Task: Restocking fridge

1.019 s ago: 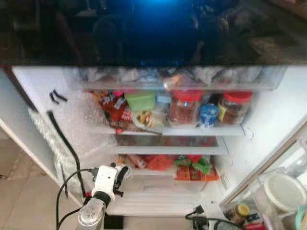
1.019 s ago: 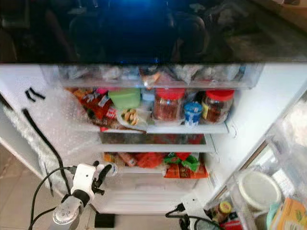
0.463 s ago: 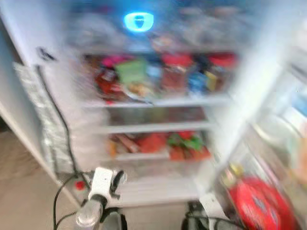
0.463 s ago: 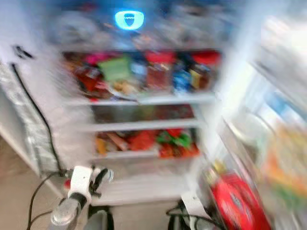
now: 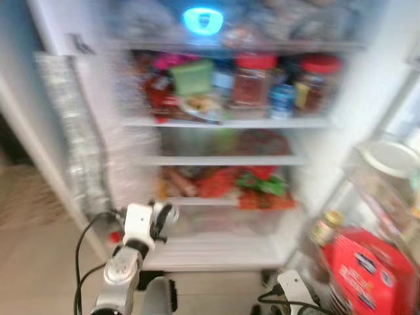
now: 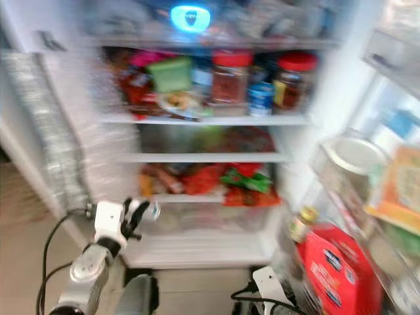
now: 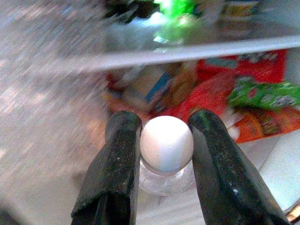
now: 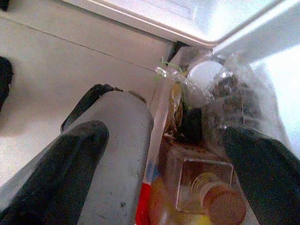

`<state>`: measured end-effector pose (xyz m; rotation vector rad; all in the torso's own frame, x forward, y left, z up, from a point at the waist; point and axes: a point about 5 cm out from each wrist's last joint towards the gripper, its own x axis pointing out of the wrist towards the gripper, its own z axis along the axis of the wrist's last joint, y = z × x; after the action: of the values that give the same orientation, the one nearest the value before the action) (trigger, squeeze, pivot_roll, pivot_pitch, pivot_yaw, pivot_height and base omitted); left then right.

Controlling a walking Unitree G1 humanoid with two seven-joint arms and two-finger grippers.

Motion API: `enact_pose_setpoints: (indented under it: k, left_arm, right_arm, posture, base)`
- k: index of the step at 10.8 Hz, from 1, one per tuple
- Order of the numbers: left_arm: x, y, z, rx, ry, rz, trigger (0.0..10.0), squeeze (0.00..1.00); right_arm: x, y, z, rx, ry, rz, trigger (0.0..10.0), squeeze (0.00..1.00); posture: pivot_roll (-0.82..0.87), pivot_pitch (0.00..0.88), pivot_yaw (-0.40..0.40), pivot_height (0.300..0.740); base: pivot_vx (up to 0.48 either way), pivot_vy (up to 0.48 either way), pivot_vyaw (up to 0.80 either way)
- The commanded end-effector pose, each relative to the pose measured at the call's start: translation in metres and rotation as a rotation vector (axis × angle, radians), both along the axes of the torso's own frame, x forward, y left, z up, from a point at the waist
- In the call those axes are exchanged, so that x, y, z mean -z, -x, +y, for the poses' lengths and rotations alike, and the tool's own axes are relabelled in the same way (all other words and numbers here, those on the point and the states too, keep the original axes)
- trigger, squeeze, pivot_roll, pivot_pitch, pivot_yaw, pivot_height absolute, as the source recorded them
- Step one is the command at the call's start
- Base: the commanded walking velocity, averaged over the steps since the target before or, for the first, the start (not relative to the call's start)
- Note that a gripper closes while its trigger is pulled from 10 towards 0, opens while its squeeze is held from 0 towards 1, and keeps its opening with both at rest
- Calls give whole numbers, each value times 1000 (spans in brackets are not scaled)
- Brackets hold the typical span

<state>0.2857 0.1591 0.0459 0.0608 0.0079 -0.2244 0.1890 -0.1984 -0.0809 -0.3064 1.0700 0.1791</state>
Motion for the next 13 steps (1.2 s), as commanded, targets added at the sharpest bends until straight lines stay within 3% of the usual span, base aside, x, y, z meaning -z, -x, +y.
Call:
enact_pose_setpoints:
  k: [1,5,13]
  left_arm:
    - [-14,-8,-4,25,-12,-66,10000,0]
    - [-22,-19,-6,40,-37,-81,10000,0]
    - [-32,-23,-11,64,-47,-117,10000,0]
  right_arm:
    - [-1,-1,-1,10,-1,0,10000,0]
    - [-1,-3,-1,12,-3,-2,10000,0]
    - [-1,-3,0,8,-1,4,10000,0]
  posture:
    - [34,0,-21,616]
    - [33,0,-19,616]
    - [36,0,-21,616]
  base:
    - [0,0,0]
    - [0,0,0]
    - [267,0,0]
